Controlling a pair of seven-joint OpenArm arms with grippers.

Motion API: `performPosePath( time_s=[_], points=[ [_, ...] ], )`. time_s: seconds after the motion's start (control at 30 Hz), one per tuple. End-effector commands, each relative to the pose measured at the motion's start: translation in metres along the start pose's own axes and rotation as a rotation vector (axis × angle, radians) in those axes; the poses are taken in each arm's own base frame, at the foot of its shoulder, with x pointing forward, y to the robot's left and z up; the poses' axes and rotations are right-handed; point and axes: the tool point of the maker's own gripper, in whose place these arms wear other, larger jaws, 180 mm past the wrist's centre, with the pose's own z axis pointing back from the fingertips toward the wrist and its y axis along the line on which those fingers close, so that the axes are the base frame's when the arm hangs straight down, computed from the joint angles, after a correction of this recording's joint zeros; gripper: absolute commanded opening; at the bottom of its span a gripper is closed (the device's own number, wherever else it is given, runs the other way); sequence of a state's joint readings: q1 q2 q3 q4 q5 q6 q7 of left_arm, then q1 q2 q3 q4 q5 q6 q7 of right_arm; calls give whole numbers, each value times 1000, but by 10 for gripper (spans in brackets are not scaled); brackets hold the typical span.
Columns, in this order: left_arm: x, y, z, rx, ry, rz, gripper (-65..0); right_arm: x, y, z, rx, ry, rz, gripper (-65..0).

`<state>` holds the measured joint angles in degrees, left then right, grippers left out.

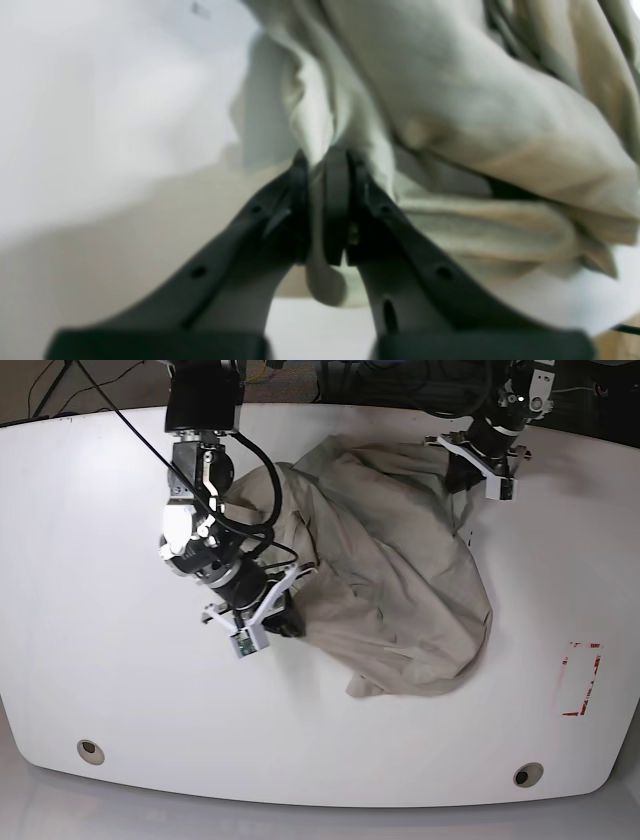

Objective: Layout the t-shirt on the table in an organized manner, then fold the t-shirt properly
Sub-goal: 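Lift the shirt with both grippers and stretch it between them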

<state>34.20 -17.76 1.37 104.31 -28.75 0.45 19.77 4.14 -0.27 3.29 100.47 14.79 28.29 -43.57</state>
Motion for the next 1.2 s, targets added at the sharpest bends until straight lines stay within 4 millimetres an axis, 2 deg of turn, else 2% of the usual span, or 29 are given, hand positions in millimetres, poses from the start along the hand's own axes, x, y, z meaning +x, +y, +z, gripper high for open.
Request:
performPosePath(
  time_s=[0.0,0.2,0.3,0.43,0.47,0.6,0.73,0.87,1.0,1.03,1.07,1.1,1.17],
  points=[
    [24,-3,10,-16,-67,-40,-649,25,-3,14,-17,-75,51,-650],
    [41,4,30,-9,-97,-105,-649,27,-42,42,-117,-78,97,-650],
    [54,21,34,37,-127,-110,-649,29,-60,52,-161,-77,112,-650],
    [72,42,39,96,-171,-118,-649,44,-82,62,-214,-100,139,-650],
    [83,47,39,111,-199,-122,-649,51,-92,67,-240,-109,152,-650],
    [109,61,44,151,-245,-143,-649,69,-110,77,-281,-129,193,-650],
    [142,73,46,171,-272,-180,-649,92,-121,81,-304,-157,236,-650],
    [188,77,48,157,-348,-202,-649,112,-136,82,-327,-175,256,-650],
    [225,86,55,164,-401,-254,-649,134,-151,87,-356,-196,282,-650],
    [244,88,59,170,-431,-288,-649,144,-158,89,-369,-208,291,-650],
    [251,88,60,170,-443,-298,-649,148,-160,90,-372,-212,294,-650],
    [268,88,65,172,-474,-323,-649,159,-165,92,-383,-224,304,-650],
    [291,86,73,168,-514,-350,-649,176,-170,96,-389,-245,329,-650]
  ],
)
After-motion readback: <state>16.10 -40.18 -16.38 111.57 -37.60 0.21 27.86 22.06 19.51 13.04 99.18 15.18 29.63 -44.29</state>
